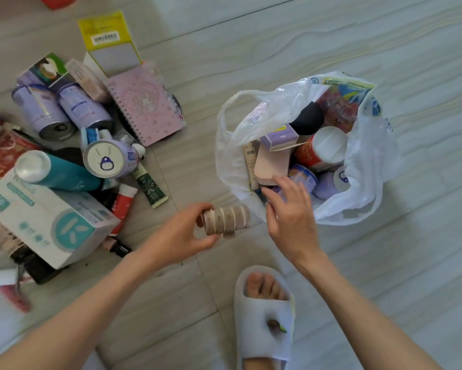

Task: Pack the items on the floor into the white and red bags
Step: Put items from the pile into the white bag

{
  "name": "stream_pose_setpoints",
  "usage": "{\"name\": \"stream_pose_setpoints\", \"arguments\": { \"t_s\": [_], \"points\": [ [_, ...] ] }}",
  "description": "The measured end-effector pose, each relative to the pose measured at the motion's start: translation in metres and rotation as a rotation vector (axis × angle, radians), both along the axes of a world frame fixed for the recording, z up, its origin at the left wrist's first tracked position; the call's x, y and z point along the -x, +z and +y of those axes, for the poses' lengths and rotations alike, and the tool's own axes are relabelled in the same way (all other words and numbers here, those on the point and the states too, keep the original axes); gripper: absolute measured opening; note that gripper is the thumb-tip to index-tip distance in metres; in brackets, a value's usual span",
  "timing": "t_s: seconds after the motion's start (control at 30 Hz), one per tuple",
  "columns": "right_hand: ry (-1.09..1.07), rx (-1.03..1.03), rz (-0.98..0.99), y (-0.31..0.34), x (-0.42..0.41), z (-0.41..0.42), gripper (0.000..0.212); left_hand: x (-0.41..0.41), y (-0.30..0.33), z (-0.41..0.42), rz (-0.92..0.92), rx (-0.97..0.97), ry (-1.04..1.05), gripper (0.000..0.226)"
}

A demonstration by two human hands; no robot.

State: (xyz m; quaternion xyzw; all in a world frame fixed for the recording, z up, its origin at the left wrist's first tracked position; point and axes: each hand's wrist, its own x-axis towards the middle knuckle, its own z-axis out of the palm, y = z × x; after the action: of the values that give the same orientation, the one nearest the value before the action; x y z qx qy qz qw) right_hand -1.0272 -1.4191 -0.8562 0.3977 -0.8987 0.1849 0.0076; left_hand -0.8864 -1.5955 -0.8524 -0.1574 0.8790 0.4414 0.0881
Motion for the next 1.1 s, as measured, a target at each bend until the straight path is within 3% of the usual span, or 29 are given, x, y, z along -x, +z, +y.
{"name": "stream_pose_setpoints", "arguments": {
  "t_s": [0.13,0.2,0.3,0.37,0.43,0.47,0.53,0.57,0.7,0.87,1.1],
  "points": [
    [-0.154,0.126,0.078,0.026,0.025,0.005,0.024,0.07,0.034,0.01,0.188,-0.105,0.255,0.054],
    [-0.268,0.133,0.185,0.035,0.036,0.01,0.023,0.096,0.043,0.022,0.265,-0.129,0.276,0.058],
    [-0.505,0.065,0.252,0.041,0.051,0.023,0.043,0.112,0.043,0.022,0.379,0.266,0.31,0.056],
    [-0.692,0.022,0.06,0.044,0.058,0.032,0.068,0.121,0.037,0.007,0.278,0.453,0.419,0.068],
    [-0.853,0.046,-0.262,0.044,0.062,0.042,0.072,0.132,0.031,-0.007,-0.01,0.251,0.479,0.078],
    [-0.891,0.082,-0.373,0.043,0.063,0.047,0.06,0.138,0.029,-0.011,-0.115,0.056,0.511,0.067],
    [-0.907,0.155,-0.482,0.045,0.06,0.054,0.032,0.146,0.036,-0.009,-0.193,-0.209,0.564,0.017],
    [-0.913,0.181,-0.521,0.047,0.058,0.056,0.025,0.148,0.042,-0.006,-0.177,-0.196,0.548,0.011],
    [-0.871,0.218,-0.642,0.059,0.051,0.057,0.026,0.133,0.058,0.001,-0.154,-0.223,0.507,0.013],
    [-0.806,0.344,-0.628,0.078,0.039,0.061,0.029,0.119,0.087,-0.002,-0.112,-0.224,0.452,0.013],
    [-0.699,0.618,-0.435,0.165,0.087,0.034,0.04,0.163,0.182,-0.019,0.16,-0.174,0.518,0.021]
  ]
}}
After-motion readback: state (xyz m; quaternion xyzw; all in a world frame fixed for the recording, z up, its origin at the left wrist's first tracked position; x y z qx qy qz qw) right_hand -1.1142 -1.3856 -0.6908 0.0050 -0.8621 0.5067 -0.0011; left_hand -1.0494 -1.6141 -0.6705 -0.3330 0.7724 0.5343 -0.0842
